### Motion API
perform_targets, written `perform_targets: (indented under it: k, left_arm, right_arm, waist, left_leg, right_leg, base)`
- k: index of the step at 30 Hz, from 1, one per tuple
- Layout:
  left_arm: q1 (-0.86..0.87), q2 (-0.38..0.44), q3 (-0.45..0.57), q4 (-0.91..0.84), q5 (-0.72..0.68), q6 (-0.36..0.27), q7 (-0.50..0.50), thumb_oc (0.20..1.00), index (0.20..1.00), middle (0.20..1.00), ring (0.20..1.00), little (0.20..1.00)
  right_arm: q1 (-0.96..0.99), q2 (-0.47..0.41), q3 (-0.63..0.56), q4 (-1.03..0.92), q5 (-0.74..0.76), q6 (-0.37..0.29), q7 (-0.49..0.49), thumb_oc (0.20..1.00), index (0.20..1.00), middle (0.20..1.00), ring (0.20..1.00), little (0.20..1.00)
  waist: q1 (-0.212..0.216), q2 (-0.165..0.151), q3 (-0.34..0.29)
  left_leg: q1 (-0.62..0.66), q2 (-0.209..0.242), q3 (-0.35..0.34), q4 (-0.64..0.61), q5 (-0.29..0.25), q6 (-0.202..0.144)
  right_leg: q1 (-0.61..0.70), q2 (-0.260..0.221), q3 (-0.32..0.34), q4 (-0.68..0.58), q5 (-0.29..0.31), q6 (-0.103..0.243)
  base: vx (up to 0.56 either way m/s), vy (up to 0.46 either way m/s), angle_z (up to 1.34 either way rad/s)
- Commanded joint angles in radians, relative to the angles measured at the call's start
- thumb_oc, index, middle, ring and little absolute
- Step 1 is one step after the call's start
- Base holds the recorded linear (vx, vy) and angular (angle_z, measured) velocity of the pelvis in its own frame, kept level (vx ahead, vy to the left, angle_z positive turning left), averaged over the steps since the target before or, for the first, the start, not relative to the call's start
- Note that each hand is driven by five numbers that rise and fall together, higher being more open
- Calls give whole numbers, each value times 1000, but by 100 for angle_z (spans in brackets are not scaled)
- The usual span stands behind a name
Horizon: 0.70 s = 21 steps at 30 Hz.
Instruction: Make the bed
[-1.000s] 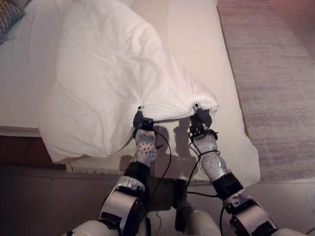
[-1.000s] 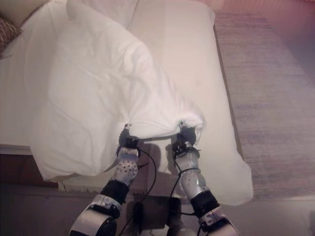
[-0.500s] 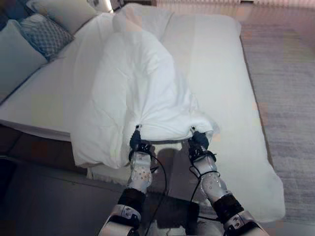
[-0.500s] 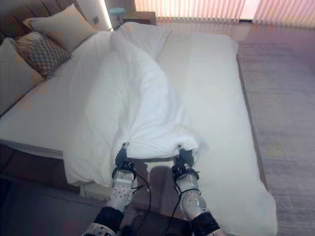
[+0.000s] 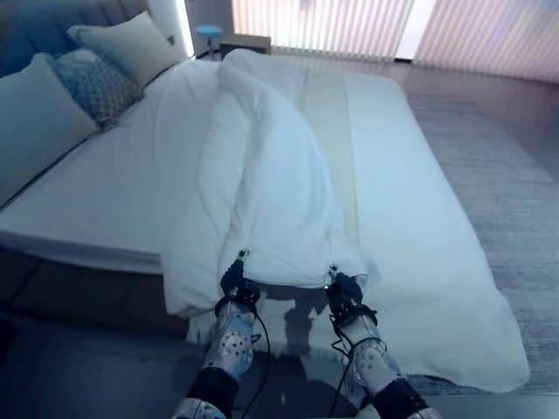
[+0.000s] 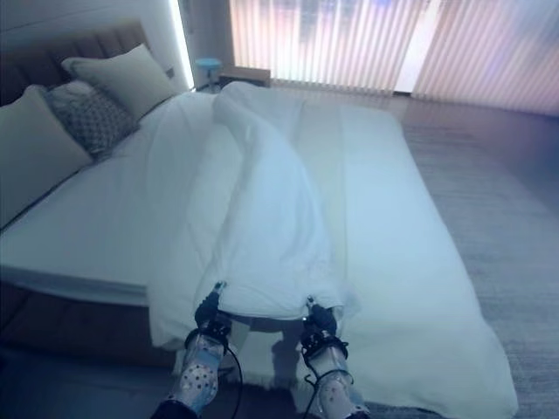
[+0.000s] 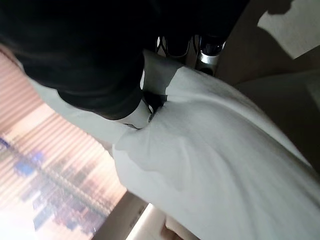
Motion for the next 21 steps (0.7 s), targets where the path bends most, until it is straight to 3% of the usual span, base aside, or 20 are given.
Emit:
perform_targets:
  k: [1, 2, 3, 4, 5, 6, 8, 9, 11, 13, 15, 18, 21]
  left_arm:
    - [12, 196, 138, -121, 108, -86, 15, 200, 200, 200, 200, 200]
    - [12, 196, 138, -121, 108, -86, 15, 200, 200, 200, 200, 200]
    - [1, 192, 138, -116, 116, -91, 19, 200, 200, 200, 200, 200]
    - [1, 193, 138, -116, 117, -92, 19, 200, 200, 200, 200, 200]
    - [-16, 192, 124, -108, 133, -83, 17, 200, 200, 200, 200, 200]
    - [-22, 196, 120, -112, 138, -85, 11, 200, 200, 200, 200, 200]
    - [-30, 192, 110, -113, 138, -80, 1, 200, 200, 200, 200, 200]
    - [-46, 192, 97, -109, 147, -79, -1, 200, 200, 200, 200, 200]
    - [-52, 186, 91, -113, 154, -76, -5, 200, 200, 200, 200, 200]
    - [-53, 190, 94, -108, 164, -78, -3, 200, 200, 200, 200, 200]
    - [-48, 197, 104, -116, 169, -77, 5, 200, 200, 200, 200, 200]
    - [-50, 204, 109, -118, 169, -83, 18, 200, 200, 200, 200, 200]
    - [-53, 212, 112, -122, 160, -87, 22, 200, 200, 200, 200, 200]
  right_arm:
    - [14, -145, -120, -20, 11, -123, -19, 200, 200, 200, 200, 200]
    - [14, -145, -120, -21, 11, -123, -20, 200, 200, 200, 200, 200]
    - [1, -141, -116, -12, 21, -131, -23, 200, 200, 200, 200, 200]
    - [0, -141, -117, -11, 21, -131, -22, 200, 200, 200, 200, 200]
    - [-11, -154, -110, -2, 24, -143, -33, 200, 200, 200, 200, 200]
    - [-19, -162, -113, -6, 25, -147, -38, 200, 200, 200, 200, 200]
    - [-21, -172, -123, -9, 28, -152, -42, 200, 200, 200, 200, 200]
    - [-14, -181, -135, -20, 20, -158, -48, 200, 200, 200, 200, 200]
    - [-6, -183, -135, -27, 24, -155, -46, 200, 200, 200, 200, 200]
    - [2, -183, -137, -23, 27, -147, -43, 200, 200, 200, 200, 200]
    - [0, -182, -132, -4, 30, -139, -36, 200, 200, 200, 200, 200]
    - [-1, -185, -123, 0, 37, -131, -35, 200, 200, 200, 200, 200]
    - [-9, -198, -114, -1, 41, -118, -36, 200, 200, 200, 200, 200]
  waist:
    - [17, -21, -85]
    - [18, -19, -87]
    - [30, -16, -93]
    - [31, -17, -92]
    - [23, -8, -100]
    - [26, -1, -92]
    - [15, 8, -82]
    - [-8, 10, -71]
    - [-24, 1, -62]
    - [-38, -12, -65]
    - [-37, -21, -75]
    - [-34, -10, -86]
    - [-24, 18, -88]
  left_leg:
    - [5, -174, -73, -207, 118, 5]
    - [2, -172, -72, -208, 120, 4]
    - [-30, -183, -60, -224, 166, -8]
    - [-27, -183, -60, -227, 168, -9]
    - [-79, -205, -62, -239, 211, -44]
    - [-105, -204, -45, -229, 221, -58]
    - [-134, -204, -18, -182, 209, -59]
    - [-151, -192, 30, -117, 187, -60]
    - [-142, -154, 41, -46, 125, -33]
    - [-113, -110, -13, -19, 73, -23]
    - [-78, -56, -88, -23, 63, -29]
    - [-38, 44, -181, -63, 101, -57]
    - [-14, 104, -267, -116, 127, -94]
  right_leg:
    - [171, 241, 118, -333, 49, -100]
    - [169, 244, 118, -337, 54, -101]
    - [209, 253, 119, -453, 19, -139]
    - [216, 255, 119, -465, 24, -140]
    - [252, 284, 183, -570, 23, -165]
    - [254, 282, 176, -589, 39, -165]
    - [258, 264, 147, -622, 62, -161]
    - [244, 242, 130, -633, 82, -154]
    - [228, 201, 110, -638, 105, -141]
    - [225, 157, 96, -646, 124, -125]
    - [223, 123, 93, -650, 131, -113]
    - [222, 84, 99, -633, 120, -98]
    - [227, 45, 123, -609, 111, -71]
  base:
    - [-183, 191, 1]
    - [-221, 188, -7]
    - [-92, 58, -6]
    - [-235, 158, -3]
    - [-233, 152, 16]
    - [-295, 206, 28]
    - [-213, 175, 51]
    - [-210, 211, 63]
    - [-187, 229, 97]
    - [-88, 233, -6]
    - [19, 269, -5]
    - [86, 350, 7]
    - [118, 504, 3]
